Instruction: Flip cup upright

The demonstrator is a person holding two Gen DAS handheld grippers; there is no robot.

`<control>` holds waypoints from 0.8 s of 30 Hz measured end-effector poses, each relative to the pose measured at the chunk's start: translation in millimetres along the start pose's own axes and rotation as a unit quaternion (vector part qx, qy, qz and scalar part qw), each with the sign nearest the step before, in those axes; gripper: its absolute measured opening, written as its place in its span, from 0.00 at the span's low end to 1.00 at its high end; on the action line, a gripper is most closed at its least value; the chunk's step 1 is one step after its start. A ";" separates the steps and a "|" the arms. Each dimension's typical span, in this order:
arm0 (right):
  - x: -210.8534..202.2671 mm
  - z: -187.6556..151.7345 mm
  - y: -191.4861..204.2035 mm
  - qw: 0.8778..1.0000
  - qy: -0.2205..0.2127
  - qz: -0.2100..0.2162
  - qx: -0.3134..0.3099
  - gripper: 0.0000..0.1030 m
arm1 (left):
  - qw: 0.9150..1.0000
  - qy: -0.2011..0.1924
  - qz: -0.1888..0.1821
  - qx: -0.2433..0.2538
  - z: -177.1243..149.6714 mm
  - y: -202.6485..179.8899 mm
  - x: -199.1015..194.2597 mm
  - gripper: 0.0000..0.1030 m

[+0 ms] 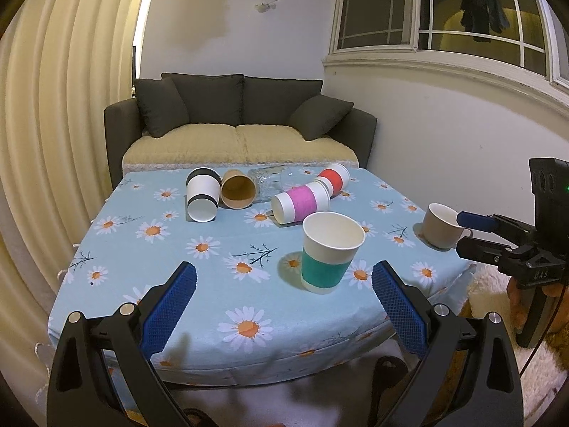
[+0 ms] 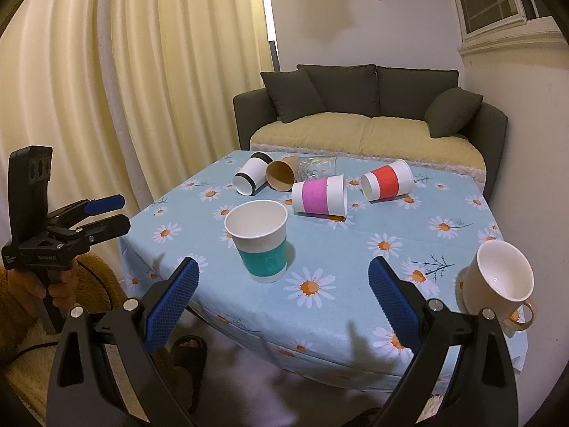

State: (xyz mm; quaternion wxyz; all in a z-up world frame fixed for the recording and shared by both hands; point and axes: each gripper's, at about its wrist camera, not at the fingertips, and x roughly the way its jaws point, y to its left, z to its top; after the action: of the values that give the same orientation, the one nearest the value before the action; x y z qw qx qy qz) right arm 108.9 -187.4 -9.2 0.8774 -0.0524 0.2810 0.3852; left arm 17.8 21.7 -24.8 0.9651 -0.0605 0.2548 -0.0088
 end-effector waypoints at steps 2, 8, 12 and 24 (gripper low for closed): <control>1.6 -0.7 -1.3 1.000 -0.001 0.002 0.004 0.92 | 1.000 0.003 -0.002 -0.001 -0.1 0.2 1.6 0.94; 3.8 -2.1 -3.5 1.000 0.002 0.002 0.010 0.92 | 1.000 0.008 0.000 0.002 -1.6 -1.1 5.0 0.94; 5.3 -2.3 -3.6 1.000 0.005 0.003 0.010 0.92 | 1.000 0.011 -0.001 0.002 -1.6 -1.6 7.1 0.94; 7.0 -3.3 -3.1 1.000 0.011 0.001 0.009 0.92 | 1.000 0.011 0.001 0.011 -3.0 -5.9 6.8 0.94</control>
State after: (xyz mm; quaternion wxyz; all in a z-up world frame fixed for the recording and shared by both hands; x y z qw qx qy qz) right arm 113.4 -186.0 -16.1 0.8742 -0.0487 0.2946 0.3829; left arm 22.3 15.2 -30.0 0.9629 -0.0499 0.2650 -0.0116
